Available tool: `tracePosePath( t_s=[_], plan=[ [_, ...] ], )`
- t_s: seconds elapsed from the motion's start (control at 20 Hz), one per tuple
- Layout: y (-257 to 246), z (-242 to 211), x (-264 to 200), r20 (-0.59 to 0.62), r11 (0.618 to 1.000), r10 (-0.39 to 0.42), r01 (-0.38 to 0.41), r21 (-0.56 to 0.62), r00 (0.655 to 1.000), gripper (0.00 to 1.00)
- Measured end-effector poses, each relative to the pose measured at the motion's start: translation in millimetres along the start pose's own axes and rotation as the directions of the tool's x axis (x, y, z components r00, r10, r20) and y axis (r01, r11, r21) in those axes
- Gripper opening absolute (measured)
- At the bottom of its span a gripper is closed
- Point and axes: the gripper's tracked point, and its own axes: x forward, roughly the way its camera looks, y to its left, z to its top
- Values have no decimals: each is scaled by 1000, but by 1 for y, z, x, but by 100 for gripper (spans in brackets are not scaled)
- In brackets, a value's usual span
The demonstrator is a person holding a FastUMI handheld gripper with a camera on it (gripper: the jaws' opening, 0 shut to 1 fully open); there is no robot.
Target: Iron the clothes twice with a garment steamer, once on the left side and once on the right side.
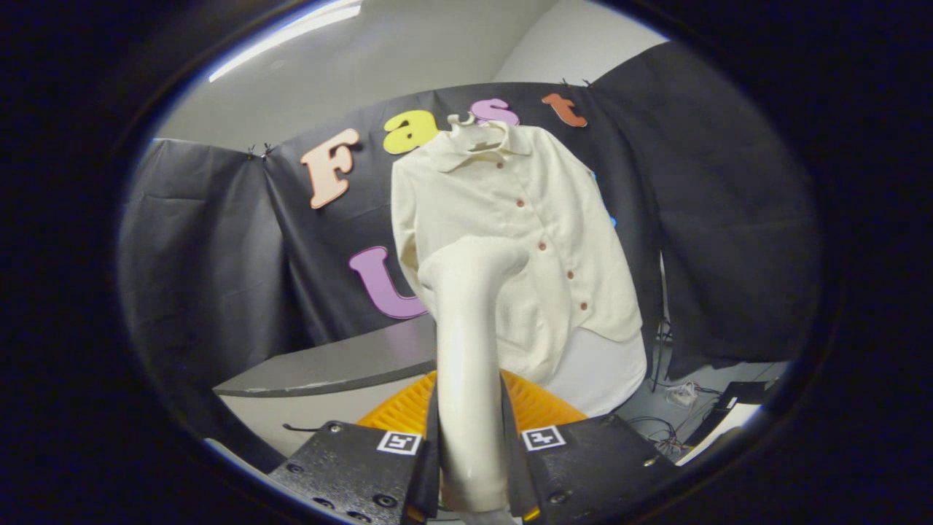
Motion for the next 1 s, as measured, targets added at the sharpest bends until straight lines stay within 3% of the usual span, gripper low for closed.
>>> tracePosePath(
  t_s=[0.25,0.4,0.6,1.0],
  plan=[
    [93,8,-47,35,997,60,-58,-55,998,36],
    [156,8,-78,47,989,137,-134,-68,989,35],
    [203,0,-104,66,977,158,-147,-154,985,35],
    [227,-16,-129,99,957,167,-137,-255,981,35]
  ],
)
